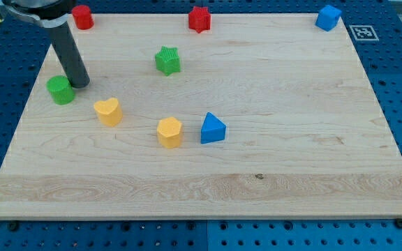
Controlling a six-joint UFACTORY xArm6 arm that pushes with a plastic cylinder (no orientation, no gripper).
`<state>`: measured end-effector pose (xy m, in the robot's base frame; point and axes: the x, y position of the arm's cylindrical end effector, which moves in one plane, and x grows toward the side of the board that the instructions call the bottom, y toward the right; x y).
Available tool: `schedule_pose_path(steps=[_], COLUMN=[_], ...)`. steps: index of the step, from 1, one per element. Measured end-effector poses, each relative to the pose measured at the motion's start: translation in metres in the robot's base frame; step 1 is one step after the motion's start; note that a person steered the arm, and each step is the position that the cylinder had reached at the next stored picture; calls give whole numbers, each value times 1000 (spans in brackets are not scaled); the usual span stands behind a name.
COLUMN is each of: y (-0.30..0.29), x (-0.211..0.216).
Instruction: Move the blue triangle to the center right of the board
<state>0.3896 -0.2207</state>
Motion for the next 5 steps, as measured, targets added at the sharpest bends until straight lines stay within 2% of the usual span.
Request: schedule_pose_path(steps=[1,2,3,5], y=[-14,4,57,130], x=[1,1,4,64])
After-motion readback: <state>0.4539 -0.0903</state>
